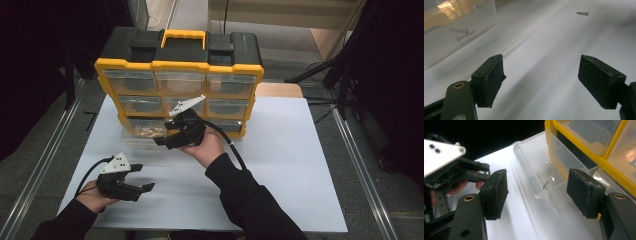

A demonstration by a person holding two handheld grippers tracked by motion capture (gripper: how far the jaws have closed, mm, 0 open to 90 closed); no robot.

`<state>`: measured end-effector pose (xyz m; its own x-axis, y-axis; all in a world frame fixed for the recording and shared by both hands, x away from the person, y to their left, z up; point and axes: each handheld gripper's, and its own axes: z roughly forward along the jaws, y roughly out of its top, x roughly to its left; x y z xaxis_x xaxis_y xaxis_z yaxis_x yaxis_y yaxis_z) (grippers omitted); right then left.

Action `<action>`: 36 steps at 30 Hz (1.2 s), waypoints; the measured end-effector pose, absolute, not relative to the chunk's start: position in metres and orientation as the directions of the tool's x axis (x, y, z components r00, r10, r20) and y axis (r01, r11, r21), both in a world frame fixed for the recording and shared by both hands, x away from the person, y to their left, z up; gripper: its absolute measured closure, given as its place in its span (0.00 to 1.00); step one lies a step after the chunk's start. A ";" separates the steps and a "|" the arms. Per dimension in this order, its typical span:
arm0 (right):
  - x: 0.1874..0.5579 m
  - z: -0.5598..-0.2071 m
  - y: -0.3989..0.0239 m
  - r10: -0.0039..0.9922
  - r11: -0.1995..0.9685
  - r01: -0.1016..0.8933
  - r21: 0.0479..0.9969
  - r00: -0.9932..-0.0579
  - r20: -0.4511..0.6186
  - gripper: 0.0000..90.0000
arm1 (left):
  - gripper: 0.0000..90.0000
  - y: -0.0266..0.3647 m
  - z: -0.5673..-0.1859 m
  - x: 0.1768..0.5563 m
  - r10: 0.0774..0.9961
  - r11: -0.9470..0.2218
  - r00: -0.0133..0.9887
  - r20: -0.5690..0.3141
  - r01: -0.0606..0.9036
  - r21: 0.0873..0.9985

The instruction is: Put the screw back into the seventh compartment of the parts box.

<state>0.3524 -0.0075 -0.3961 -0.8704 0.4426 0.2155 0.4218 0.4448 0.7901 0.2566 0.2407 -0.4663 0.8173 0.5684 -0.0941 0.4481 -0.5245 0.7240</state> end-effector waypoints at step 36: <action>0.330 -0.425 -0.060 0.377 0.438 0.418 0.796 -0.889 0.259 0.32 | 0.23 0.241 -0.467 0.257 0.574 -0.526 0.814 -0.093 0.453 0.720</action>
